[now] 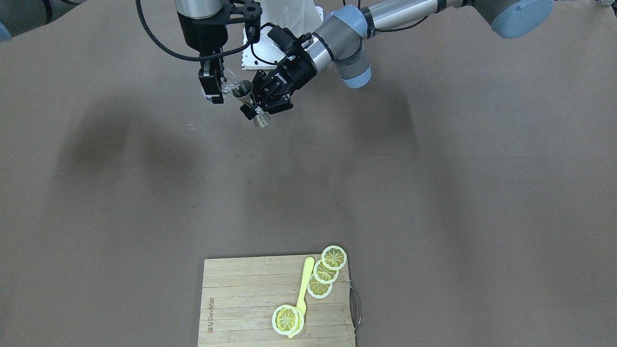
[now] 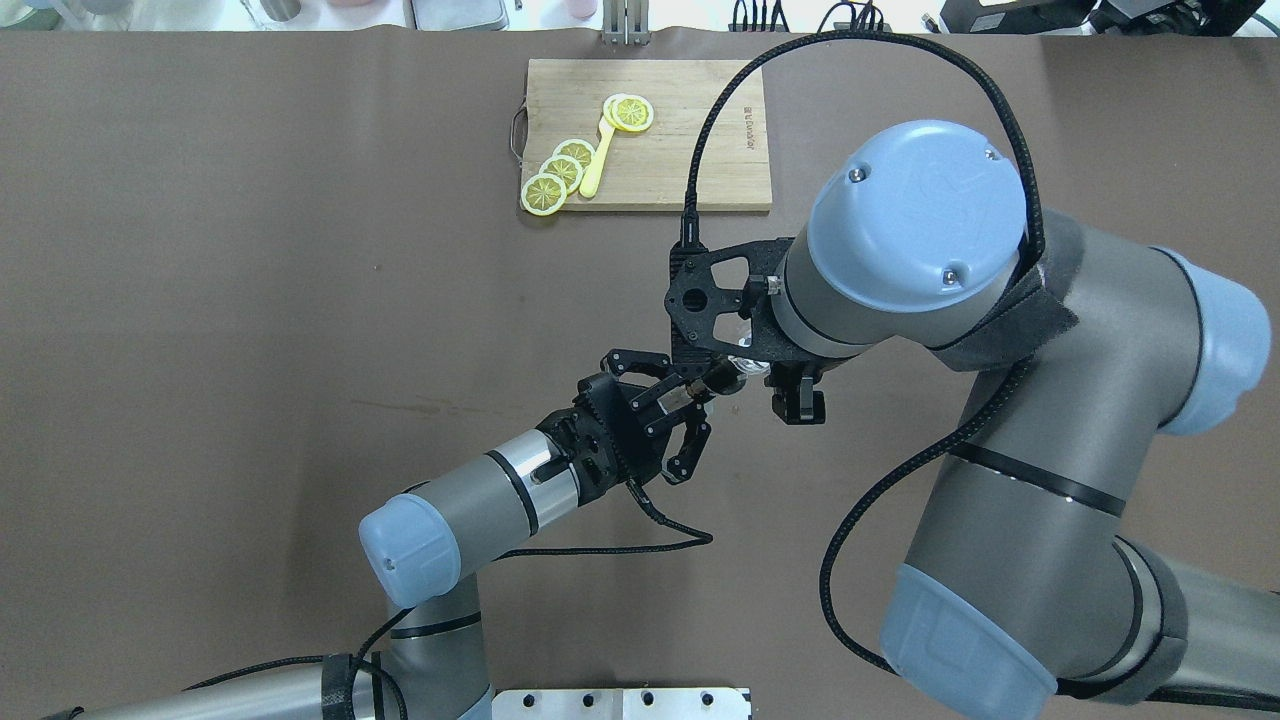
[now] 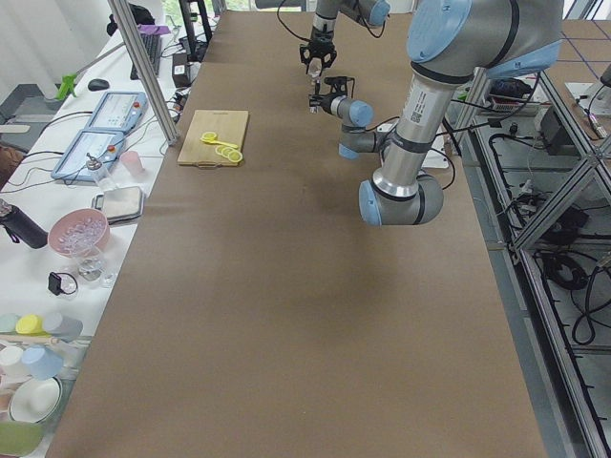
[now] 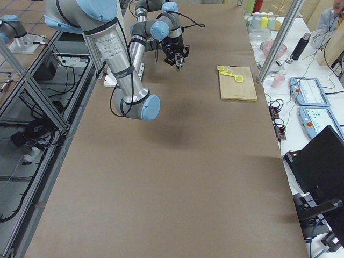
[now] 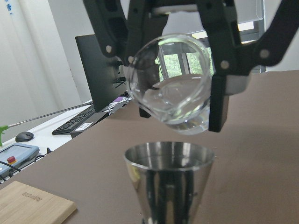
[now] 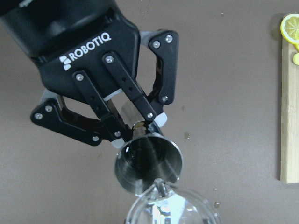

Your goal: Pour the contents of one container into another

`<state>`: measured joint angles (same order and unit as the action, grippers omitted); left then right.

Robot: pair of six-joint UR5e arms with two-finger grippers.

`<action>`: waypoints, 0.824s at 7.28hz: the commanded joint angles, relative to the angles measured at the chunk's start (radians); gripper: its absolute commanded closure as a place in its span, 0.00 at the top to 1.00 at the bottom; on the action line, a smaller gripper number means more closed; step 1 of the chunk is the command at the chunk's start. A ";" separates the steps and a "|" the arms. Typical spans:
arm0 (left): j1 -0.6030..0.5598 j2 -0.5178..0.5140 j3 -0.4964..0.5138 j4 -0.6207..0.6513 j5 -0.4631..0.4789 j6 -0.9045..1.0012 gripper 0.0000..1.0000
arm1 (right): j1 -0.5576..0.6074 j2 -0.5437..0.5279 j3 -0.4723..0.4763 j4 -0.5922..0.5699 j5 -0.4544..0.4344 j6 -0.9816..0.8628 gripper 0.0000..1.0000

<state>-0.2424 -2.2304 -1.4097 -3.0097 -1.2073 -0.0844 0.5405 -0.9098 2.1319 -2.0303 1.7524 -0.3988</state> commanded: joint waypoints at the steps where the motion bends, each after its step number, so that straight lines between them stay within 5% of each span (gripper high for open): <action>1: 0.000 0.000 0.000 0.000 0.000 0.000 0.00 | -0.007 0.015 0.002 -0.037 -0.026 -0.034 0.00; 6: 0.000 0.002 -0.002 0.000 0.000 0.000 0.00 | -0.034 0.029 -0.001 -0.077 -0.067 -0.087 0.00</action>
<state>-0.2424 -2.2289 -1.4107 -3.0097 -1.2072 -0.0844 0.5119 -0.8830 2.1337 -2.1018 1.6914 -0.4801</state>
